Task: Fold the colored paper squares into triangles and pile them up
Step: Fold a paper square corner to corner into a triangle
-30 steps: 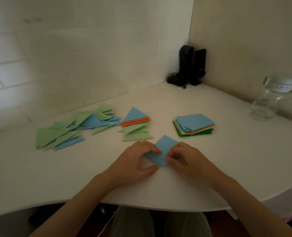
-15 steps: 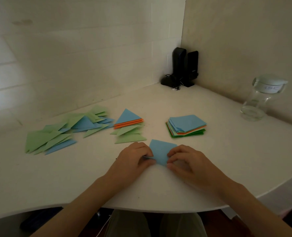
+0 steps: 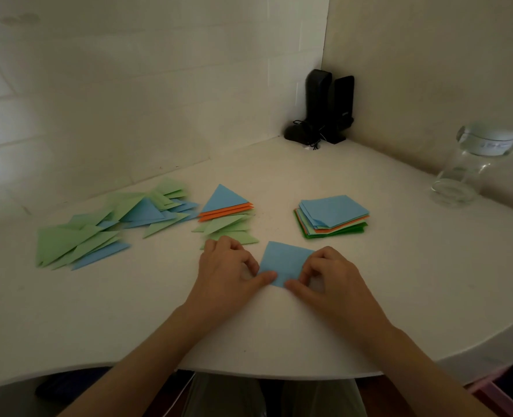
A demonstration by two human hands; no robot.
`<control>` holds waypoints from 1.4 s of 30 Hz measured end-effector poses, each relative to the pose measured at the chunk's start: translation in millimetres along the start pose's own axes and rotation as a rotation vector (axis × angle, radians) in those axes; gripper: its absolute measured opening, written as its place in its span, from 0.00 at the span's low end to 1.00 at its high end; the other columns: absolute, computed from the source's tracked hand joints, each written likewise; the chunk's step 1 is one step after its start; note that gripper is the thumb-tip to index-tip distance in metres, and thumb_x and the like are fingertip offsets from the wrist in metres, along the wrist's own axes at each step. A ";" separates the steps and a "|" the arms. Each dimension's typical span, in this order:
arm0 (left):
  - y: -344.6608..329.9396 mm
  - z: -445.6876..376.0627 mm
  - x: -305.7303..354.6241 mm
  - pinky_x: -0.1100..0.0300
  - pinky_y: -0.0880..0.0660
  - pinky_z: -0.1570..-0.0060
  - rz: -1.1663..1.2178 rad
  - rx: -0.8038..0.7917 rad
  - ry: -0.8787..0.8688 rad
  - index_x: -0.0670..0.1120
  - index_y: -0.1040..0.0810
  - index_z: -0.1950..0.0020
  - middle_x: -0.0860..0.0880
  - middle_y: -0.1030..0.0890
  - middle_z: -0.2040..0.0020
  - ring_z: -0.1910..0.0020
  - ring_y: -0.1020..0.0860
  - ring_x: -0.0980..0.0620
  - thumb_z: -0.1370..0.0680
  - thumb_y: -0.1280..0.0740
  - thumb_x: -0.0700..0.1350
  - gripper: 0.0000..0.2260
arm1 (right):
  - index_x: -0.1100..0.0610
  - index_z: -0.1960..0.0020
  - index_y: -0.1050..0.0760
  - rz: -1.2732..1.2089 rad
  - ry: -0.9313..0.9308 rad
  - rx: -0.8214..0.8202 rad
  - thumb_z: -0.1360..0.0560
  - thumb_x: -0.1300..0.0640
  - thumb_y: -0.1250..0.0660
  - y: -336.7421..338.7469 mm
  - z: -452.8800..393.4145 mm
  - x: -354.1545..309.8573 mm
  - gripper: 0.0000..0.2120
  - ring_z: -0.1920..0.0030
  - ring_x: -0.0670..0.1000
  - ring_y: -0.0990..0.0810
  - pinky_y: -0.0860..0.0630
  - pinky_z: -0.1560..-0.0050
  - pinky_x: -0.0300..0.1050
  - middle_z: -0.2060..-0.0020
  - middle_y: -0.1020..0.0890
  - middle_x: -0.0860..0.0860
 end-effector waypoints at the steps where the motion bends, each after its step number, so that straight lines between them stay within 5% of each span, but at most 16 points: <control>1: -0.3 -0.8 -1.2 0.59 0.34 0.45 0.007 -0.030 0.013 0.57 0.25 0.65 0.55 0.30 0.52 0.47 0.35 0.53 0.33 0.30 0.64 0.13 | 0.48 0.63 0.27 -0.021 -0.011 -0.036 0.33 0.49 0.26 -0.2 -1.7 0.9 0.10 0.57 0.43 0.27 0.31 0.55 0.34 0.59 0.27 0.46; 5: 5.3 -2.4 -4.4 0.62 0.36 0.50 0.076 -0.069 0.042 0.56 0.24 0.62 0.55 0.30 0.51 0.47 0.35 0.55 0.32 0.28 0.60 0.11 | 0.47 0.56 0.27 -0.094 -0.021 -0.140 0.33 0.53 0.25 1.8 -6.2 5.7 0.12 0.58 0.40 0.28 0.35 0.56 0.24 0.58 0.28 0.44; 13: 9.7 8.0 4.2 0.59 0.32 0.50 0.079 0.028 -0.061 0.52 0.23 0.51 0.55 0.28 0.52 0.49 0.31 0.53 0.28 0.28 0.48 0.08 | 0.39 0.54 0.27 -0.108 -0.032 -0.255 0.32 0.54 0.25 7.6 -6.1 15.8 0.15 0.52 0.39 0.27 0.35 0.55 0.25 0.54 0.24 0.46; 16: 1.5 21.4 31.2 0.58 0.29 0.54 0.040 0.034 -0.258 0.49 0.21 0.48 0.51 0.26 0.51 0.51 0.28 0.51 0.26 0.41 0.39 0.12 | 0.41 0.53 0.24 -0.141 -0.072 -0.225 0.31 0.56 0.26 12.0 -8.7 14.5 0.13 0.57 0.36 0.25 0.34 0.58 0.24 0.56 0.22 0.45; 20: -7.9 29.2 44.7 0.55 0.24 0.61 -0.054 0.012 -0.374 0.48 0.19 0.49 0.47 0.23 0.52 0.54 0.25 0.48 0.27 0.47 0.41 0.17 | 0.52 0.44 0.24 -0.096 -0.127 -0.015 0.25 0.61 0.36 22.6 -14.4 14.0 0.11 0.59 0.41 0.24 0.33 0.59 0.27 0.53 0.20 0.47; 27: 0.2 32.3 46.7 0.59 0.30 0.55 -0.090 -0.047 -0.365 0.50 0.26 0.52 0.54 0.26 0.50 0.56 0.28 0.54 0.26 0.41 0.65 0.19 | 0.54 0.42 0.23 -0.092 -0.039 -0.155 0.32 0.70 0.35 11.3 -7.5 -0.4 0.21 0.55 0.46 0.23 0.32 0.55 0.24 0.51 0.20 0.51; 31: 0.5 32.5 45.4 0.62 0.34 0.56 -0.096 0.028 -0.396 0.51 0.29 0.57 0.55 0.26 0.54 0.60 0.29 0.55 0.28 0.38 0.64 0.17 | 0.53 0.50 0.19 0.031 0.065 -0.079 0.31 0.63 0.28 10.3 -4.2 -10.5 0.12 0.58 0.46 0.25 0.31 0.54 0.37 0.58 0.19 0.50; 34: 0.8 26.2 37.6 0.55 0.26 0.53 -0.014 0.040 -0.391 0.51 0.28 0.59 0.54 0.23 0.54 0.57 0.25 0.54 0.26 0.35 0.54 0.08 | 0.49 0.54 0.18 0.069 0.169 -0.074 0.31 0.54 0.27 12.2 -4.6 -19.4 0.06 0.63 0.41 0.30 0.34 0.60 0.35 0.63 0.25 0.45; 37: 6.6 21.8 21.4 0.50 0.25 0.53 0.080 0.060 -0.373 0.52 0.27 0.62 0.54 0.20 0.51 0.51 0.24 0.52 0.29 0.33 0.54 0.07 | 0.50 0.53 0.18 0.133 0.107 -0.085 0.30 0.47 0.28 10.8 -11.3 -14.2 0.09 0.59 0.46 0.30 0.32 0.58 0.42 0.60 0.28 0.48; 42: 17.3 14.6 -6.4 0.55 0.37 0.45 0.124 0.052 -0.064 0.56 0.24 0.63 0.58 0.24 0.49 0.43 0.32 0.55 0.31 0.28 0.57 0.08 | 0.43 0.62 0.24 0.066 -0.051 -0.199 0.28 0.44 0.32 -2.2 -13.6 -5.0 0.06 0.58 0.47 0.27 0.31 0.54 0.44 0.60 0.27 0.47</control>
Point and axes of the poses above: each hand's wrist, its own z-axis away from the middle knuckle, its own y-axis out of the back of the hand, x = y × z, the point moved 6 cm from there along -z, towards the middle knuckle
